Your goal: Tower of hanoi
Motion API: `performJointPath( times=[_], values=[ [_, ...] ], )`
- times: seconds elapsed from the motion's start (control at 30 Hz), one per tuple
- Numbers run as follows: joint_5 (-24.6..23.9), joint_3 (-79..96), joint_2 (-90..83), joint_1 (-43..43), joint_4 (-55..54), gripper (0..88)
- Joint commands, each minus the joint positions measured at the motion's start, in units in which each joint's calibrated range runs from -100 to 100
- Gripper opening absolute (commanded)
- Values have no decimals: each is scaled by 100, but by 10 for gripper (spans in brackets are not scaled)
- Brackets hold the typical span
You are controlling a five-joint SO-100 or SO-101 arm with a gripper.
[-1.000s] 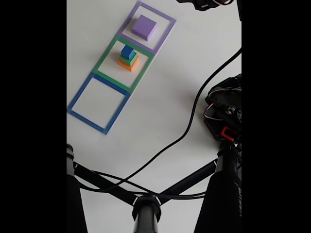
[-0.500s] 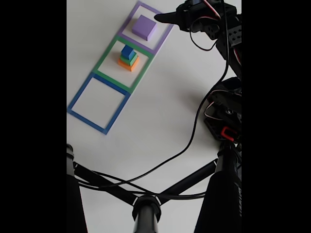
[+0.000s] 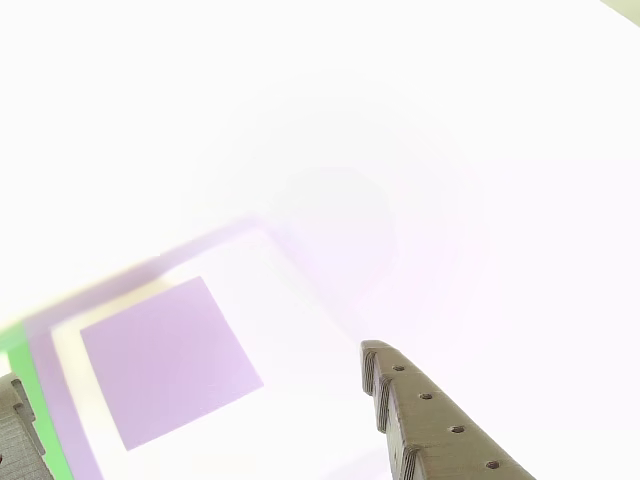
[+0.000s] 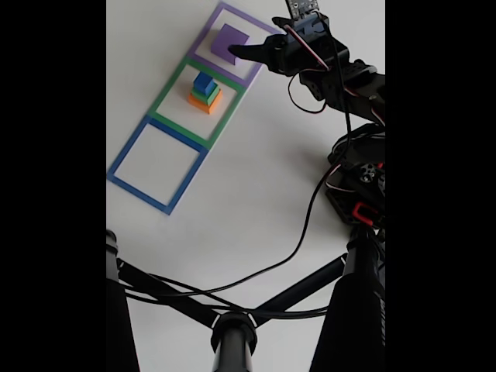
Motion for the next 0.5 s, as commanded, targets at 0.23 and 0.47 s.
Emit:
performJointPath(
  times=[0.23,0.47],
  values=[
    [0,-349,2059,-226,-2402,411],
    [0,-658,2987,-246,-3122,410]
  ],
)
